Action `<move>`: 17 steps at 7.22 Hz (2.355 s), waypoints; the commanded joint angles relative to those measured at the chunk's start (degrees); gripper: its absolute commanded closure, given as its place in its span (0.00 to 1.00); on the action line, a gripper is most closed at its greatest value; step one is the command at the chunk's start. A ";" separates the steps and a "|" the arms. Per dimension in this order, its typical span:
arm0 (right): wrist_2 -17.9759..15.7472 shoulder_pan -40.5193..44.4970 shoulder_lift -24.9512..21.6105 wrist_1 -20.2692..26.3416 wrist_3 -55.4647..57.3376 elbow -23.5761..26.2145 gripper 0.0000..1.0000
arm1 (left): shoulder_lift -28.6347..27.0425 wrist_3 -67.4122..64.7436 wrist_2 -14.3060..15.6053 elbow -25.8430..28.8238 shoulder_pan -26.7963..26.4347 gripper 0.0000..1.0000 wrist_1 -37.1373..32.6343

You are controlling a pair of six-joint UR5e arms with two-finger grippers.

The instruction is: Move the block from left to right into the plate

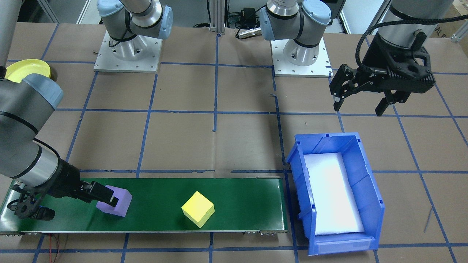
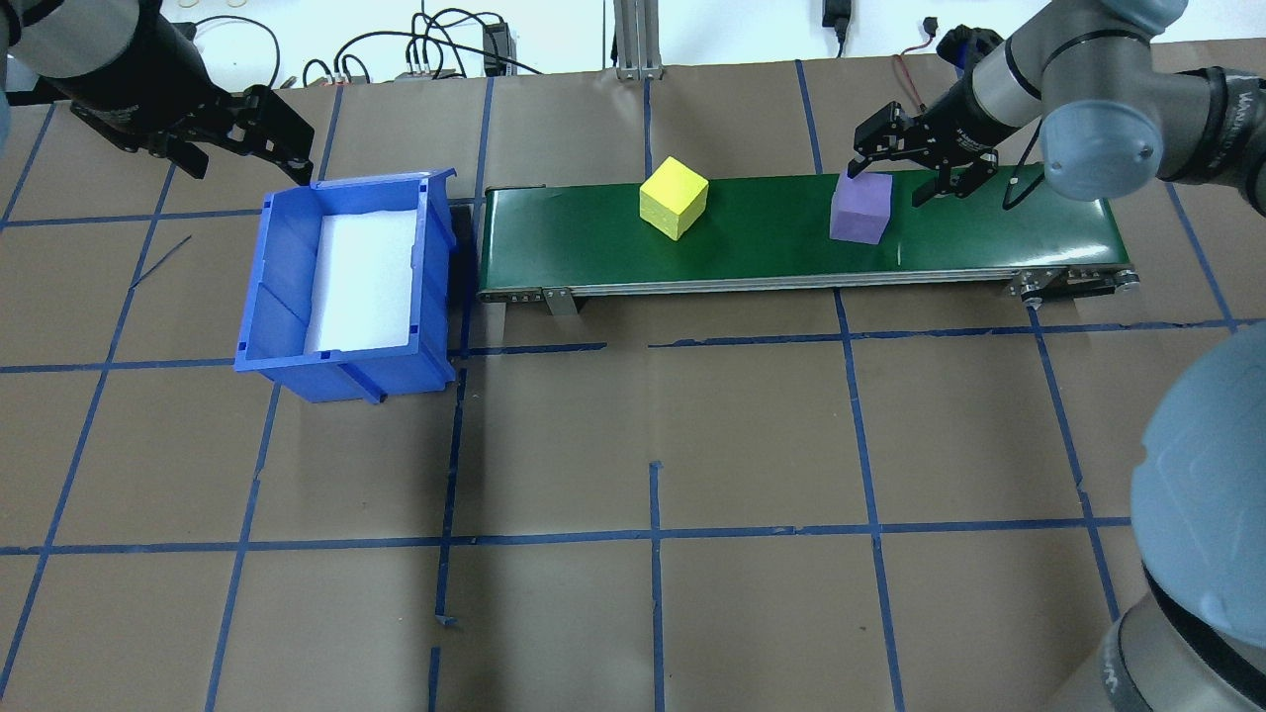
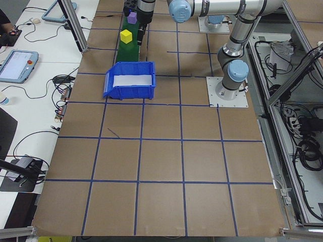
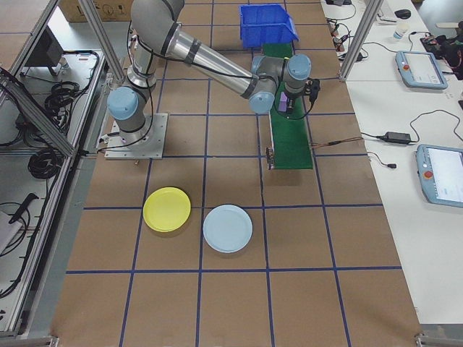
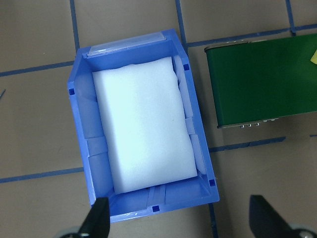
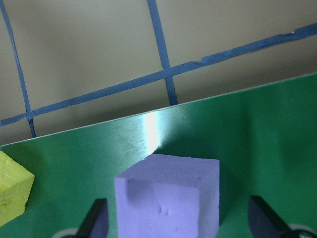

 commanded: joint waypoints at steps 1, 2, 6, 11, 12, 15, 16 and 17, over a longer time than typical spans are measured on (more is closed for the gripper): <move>-0.28 0.11 0.71 -0.25 0.65 0.02 0.00 | -0.20 -0.12 -0.48 -0.17 0.12 0.00 0.22; -0.28 0.11 0.80 -0.34 0.82 -0.07 0.00 | -0.29 -0.12 -0.48 -0.26 0.12 0.00 0.22; -15.18 -0.07 1.59 -1.66 -2.24 -0.25 0.15 | 0.68 0.41 0.57 -0.61 0.38 0.00 -0.74; -21.54 -0.42 -1.82 -1.39 -4.26 0.10 0.64 | 0.68 0.49 0.49 -1.49 0.64 0.00 -0.48; -27.47 -1.20 -4.01 -0.70 -9.67 0.19 0.65 | 0.68 0.50 0.57 -1.49 0.56 0.00 -0.48; -29.73 -17.76 -9.56 0.01 -33.74 4.04 0.64 | 0.94 0.50 0.22 -1.49 0.56 0.00 -0.39; -29.72 -22.61 -10.62 0.80 -40.59 4.15 0.64 | 1.38 0.50 0.40 -1.49 0.56 0.00 -0.57; -27.20 -27.96 -10.28 2.11 -48.58 4.49 0.64 | 1.47 0.50 0.40 -1.58 0.64 0.00 -0.66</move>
